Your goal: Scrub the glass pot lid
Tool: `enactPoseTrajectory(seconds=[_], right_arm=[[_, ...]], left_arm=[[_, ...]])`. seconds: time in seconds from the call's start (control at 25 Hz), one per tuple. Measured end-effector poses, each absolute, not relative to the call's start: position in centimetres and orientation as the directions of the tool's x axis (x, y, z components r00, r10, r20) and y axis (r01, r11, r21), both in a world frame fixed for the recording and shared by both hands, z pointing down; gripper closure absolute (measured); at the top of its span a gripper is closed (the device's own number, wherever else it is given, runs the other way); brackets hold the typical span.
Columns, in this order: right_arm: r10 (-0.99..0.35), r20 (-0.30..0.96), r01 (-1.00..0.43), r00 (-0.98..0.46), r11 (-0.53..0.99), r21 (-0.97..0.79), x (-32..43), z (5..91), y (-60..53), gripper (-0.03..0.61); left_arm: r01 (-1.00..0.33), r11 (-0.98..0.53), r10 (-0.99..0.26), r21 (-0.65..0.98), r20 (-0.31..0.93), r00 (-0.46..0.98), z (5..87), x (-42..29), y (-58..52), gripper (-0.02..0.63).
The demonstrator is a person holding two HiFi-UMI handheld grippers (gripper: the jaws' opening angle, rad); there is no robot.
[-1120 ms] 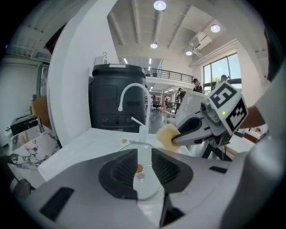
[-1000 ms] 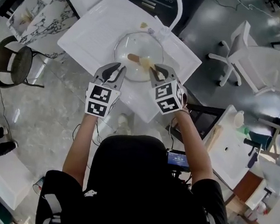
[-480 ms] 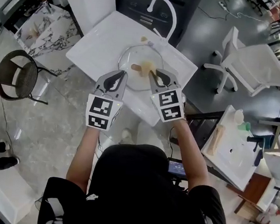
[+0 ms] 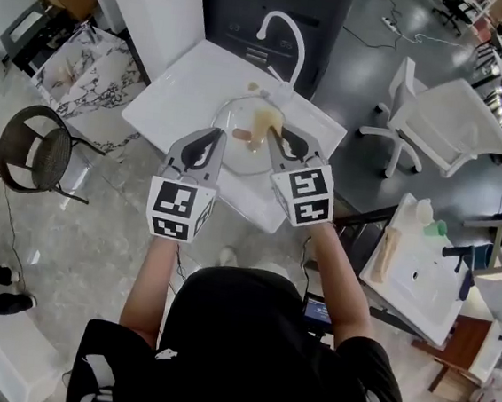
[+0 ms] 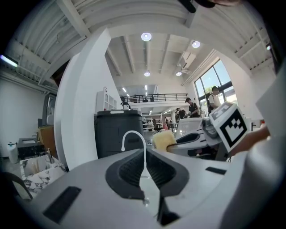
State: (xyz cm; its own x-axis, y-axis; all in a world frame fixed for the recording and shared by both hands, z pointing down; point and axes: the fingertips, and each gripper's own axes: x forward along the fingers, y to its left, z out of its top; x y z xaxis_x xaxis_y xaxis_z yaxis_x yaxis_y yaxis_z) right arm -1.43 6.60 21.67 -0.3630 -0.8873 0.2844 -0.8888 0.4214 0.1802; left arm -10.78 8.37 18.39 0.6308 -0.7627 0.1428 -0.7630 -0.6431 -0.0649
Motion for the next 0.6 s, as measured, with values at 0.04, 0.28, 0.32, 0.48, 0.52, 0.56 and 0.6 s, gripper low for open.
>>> enactPoseTrajectory(seconds=[0.04,0.28,0.32,0.48,0.52,0.56,0.6], right_arm=[[-0.892,0.269,-0.890,-0.364,0.418,0.181,-1.2,21.0,6.7,0.549],[-0.891,0.235,-0.885,-0.389,0.432,0.175,0.1,19.3,8.6,0.549],[-0.890,0.232,-0.883,-0.393,0.435,0.174,0.3,19.0,9.0,0.549],[-0.888,0.203,-0.879,-0.412,0.446,0.169,0.7,17.3,11.2,0.549],[-0.888,0.196,-0.877,-0.417,0.449,0.169,0.9,16.9,11.8,0.549],[-0.887,0.189,-0.876,-0.421,0.452,0.171,1.0,16.7,12.3,0.549],[-0.887,0.183,-0.874,-0.425,0.454,0.173,1.2,16.4,12.8,0.549]], left_arm=[[-0.767,-0.638,-0.768,-0.070,0.133,0.626,17.8,-10.7,8.4,0.598],[-0.788,-0.610,-0.792,-0.085,0.112,0.600,16.0,-9.6,10.2,0.598],[-0.789,-0.608,-0.793,-0.085,0.109,0.599,15.7,-9.3,10.7,0.598],[-0.799,-0.595,-0.803,-0.086,0.092,0.589,14.5,-8.5,12.9,0.598],[-0.802,-0.591,-0.807,-0.088,0.086,0.585,14.4,-8.2,13.4,0.598],[-0.805,-0.586,-0.810,-0.093,0.081,0.581,14.2,-8.0,13.9,0.598],[-0.807,-0.581,-0.814,-0.100,0.077,0.576,14.0,-7.8,14.3,0.598]])
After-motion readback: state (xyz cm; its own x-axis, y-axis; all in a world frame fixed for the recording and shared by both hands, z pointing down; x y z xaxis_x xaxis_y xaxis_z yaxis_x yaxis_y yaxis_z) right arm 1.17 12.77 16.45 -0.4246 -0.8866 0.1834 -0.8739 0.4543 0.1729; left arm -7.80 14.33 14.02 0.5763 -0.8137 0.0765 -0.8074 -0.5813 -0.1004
